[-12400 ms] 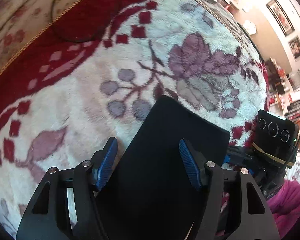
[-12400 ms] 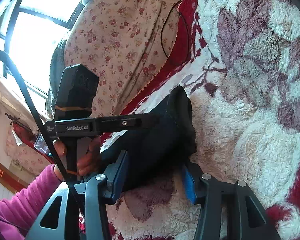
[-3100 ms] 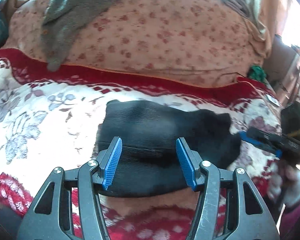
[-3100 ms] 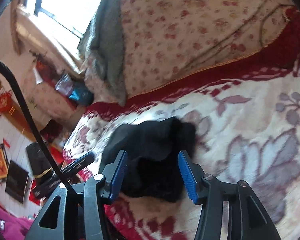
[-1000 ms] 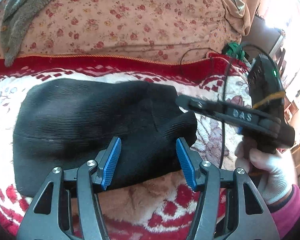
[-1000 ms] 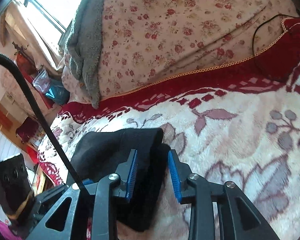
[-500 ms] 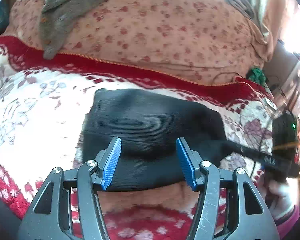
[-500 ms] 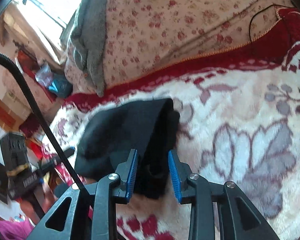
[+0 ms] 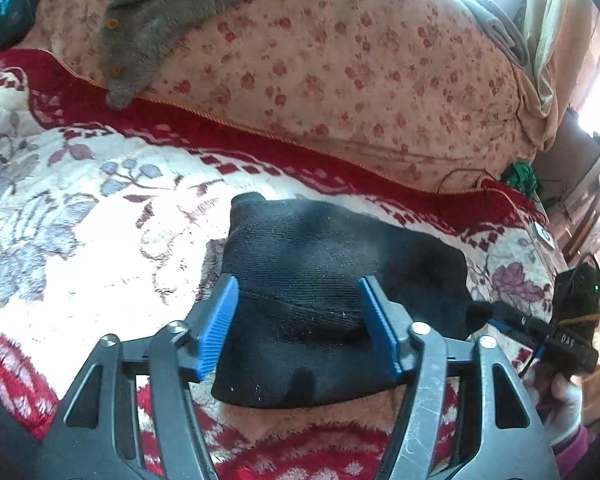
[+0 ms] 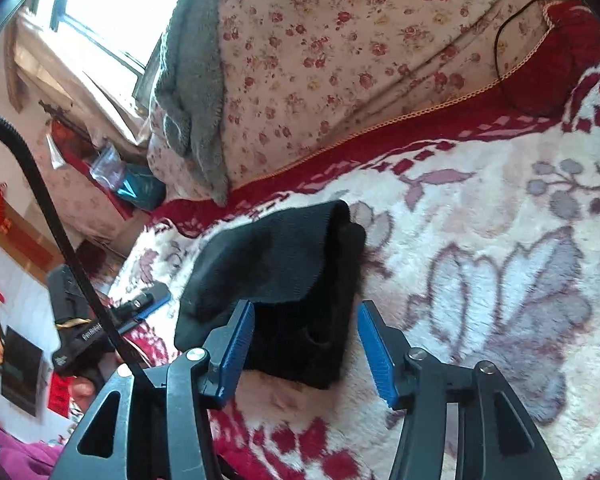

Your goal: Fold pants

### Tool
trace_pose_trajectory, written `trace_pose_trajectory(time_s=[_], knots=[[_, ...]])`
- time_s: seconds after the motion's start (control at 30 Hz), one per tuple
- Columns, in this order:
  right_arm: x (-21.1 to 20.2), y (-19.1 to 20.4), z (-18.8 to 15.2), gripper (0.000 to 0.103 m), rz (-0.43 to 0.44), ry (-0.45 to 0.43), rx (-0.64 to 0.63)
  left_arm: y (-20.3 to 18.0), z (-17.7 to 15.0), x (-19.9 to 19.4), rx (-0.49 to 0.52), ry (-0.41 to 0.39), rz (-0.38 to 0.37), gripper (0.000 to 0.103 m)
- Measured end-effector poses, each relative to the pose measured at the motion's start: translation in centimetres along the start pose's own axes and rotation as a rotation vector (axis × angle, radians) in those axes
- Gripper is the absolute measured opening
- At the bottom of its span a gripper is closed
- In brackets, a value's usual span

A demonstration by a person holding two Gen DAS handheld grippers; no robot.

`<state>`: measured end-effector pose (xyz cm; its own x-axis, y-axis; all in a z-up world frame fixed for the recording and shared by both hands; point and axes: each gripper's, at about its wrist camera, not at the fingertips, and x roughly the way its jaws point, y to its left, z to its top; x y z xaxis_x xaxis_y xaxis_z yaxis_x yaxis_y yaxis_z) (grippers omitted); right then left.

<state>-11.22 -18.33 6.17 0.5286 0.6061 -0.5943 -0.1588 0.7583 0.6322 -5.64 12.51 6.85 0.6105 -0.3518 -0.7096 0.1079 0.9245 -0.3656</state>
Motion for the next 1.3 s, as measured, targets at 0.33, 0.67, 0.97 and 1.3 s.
trace_pose_trajectory(time_s=[0.33,0.67,0.97,1.3], knots=[[0.1,2.3,2.8,0.056,0.001,-0.024,-0.044,0.8,0.5,2.4,-0.007,0.037,0.028,0.064],[5.3,0.6,1.0,0.077,-0.002,0.122,-0.044,1.8,0.6,4.5,0.021,0.064,0.021,0.065],[7.5,-1.3,1.4,0.08,0.135,0.175,0.025,4.0,1.1,6.7,-0.089,0.132,-0.115,0.088],[8.1,-0.3,0.6,0.065,0.087,0.147,-0.067,2.0,0.0,7.1,0.02,0.071,-0.066,0.101]])
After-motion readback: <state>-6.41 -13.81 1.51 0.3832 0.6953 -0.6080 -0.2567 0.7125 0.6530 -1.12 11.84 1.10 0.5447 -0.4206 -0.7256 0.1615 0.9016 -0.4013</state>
